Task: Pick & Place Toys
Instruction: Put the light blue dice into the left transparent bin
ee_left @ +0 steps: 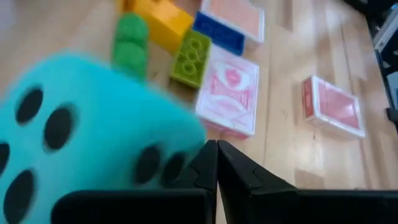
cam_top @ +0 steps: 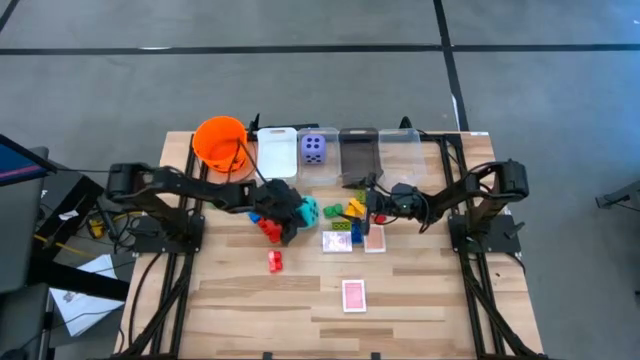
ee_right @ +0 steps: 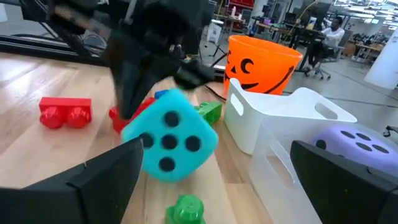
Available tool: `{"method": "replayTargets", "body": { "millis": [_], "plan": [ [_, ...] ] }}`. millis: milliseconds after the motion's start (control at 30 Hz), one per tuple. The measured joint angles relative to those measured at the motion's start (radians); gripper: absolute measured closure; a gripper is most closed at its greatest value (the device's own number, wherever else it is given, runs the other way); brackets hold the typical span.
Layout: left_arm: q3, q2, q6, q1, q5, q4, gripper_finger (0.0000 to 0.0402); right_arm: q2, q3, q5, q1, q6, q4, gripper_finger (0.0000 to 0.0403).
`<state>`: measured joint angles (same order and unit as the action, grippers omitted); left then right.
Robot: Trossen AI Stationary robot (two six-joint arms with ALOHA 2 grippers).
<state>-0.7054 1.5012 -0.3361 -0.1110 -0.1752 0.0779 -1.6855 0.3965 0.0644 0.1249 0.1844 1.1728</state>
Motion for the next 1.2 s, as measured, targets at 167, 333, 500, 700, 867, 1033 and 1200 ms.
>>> {"method": "replayTargets", "body": {
  "millis": [167, 333, 500, 700, 867, 1033, 1200],
  "plan": [
    [0.009, -0.099, 0.015, 0.022, 0.058, -0.020, 0.0402, 0.000, 0.012, -0.020, 0.000, -0.009, -0.001, 0.0003],
    [0.009, -0.163, 0.056, 0.050, 0.152, 0.000, 0.0401, 0.001, 0.023, -0.041, -0.001, -0.014, -0.028, 0.0003],
    [0.008, -0.164, 0.074, 0.051, 0.325, -0.007, 0.0402, -0.013, 0.026, -0.041, 0.002, -0.020, -0.040, 0.0003],
    [0.009, -0.104, 0.078, 0.010, 0.437, -0.008, 0.0401, -0.070, 0.044, -0.039, 0.003, -0.027, -0.028, 0.0003],
    [0.009, -0.036, 0.129, -0.034, 0.438, 0.092, 0.0401, -0.128, 0.081, -0.039, 0.002, -0.027, -0.031, 0.0003],
    [0.007, 0.019, 0.174, -0.079, 0.373, 0.233, 0.0401, -0.155, 0.110, -0.039, -0.012, -0.027, -0.030, 0.0003],
    [0.007, 0.059, 0.175, -0.119, 0.288, 0.308, 0.0401, -0.134, 0.115, -0.040, -0.020, -0.021, -0.025, 0.0003]
  ]
}}
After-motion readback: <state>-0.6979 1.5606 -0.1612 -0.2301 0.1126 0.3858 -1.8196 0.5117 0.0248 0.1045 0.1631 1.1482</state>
